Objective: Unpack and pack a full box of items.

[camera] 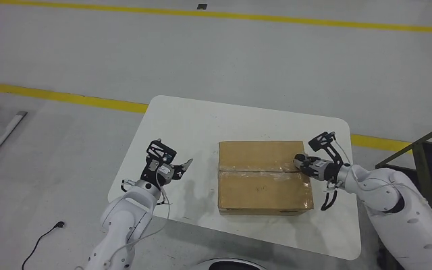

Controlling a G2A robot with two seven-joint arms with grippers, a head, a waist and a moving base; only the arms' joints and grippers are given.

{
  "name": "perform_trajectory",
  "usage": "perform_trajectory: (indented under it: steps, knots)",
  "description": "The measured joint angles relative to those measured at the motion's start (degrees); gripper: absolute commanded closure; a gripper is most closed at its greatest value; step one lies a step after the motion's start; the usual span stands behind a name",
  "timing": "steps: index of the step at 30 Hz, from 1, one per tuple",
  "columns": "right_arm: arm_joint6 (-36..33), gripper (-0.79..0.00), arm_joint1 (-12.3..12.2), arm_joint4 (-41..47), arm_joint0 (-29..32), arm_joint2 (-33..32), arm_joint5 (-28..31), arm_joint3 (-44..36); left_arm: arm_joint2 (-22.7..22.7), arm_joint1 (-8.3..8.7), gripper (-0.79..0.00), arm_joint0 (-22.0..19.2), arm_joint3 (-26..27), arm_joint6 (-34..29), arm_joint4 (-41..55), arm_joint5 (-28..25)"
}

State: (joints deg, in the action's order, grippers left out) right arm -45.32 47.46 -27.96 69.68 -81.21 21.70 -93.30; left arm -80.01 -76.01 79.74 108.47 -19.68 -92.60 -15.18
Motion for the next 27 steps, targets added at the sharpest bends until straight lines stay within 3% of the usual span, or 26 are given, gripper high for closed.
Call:
perform_trajectory:
  steps: [9, 13, 19, 27]
  knots:
    - [1.37, 0.000, -0.38, 2.58, 3.54, -3.86, 0.59, -2.35, 0.00, 0.00, -0.785, 0.00, 0.00, 0.00, 0.00, 0.00]
    - [5.36, 0.000, -0.04, 4.46, 3.98, -3.48, 2.12, -6.08, 0.00, 0.00, -0.785, 0.00, 0.00, 0.00, 0.00, 0.00]
    - [11.92, 0.000, 1.32, 0.40, 2.64, 4.27, 3.14, -9.87, 0.00, 0.00, -0.785, 0.00, 0.00, 0.00, 0.00, 0.00]
    - [18.34, 0.000, 3.50, -10.29, -1.86, 15.27, 6.17, -2.07, 0.00, 0.00, -0.785, 0.00, 0.00, 0.00, 0.00, 0.00]
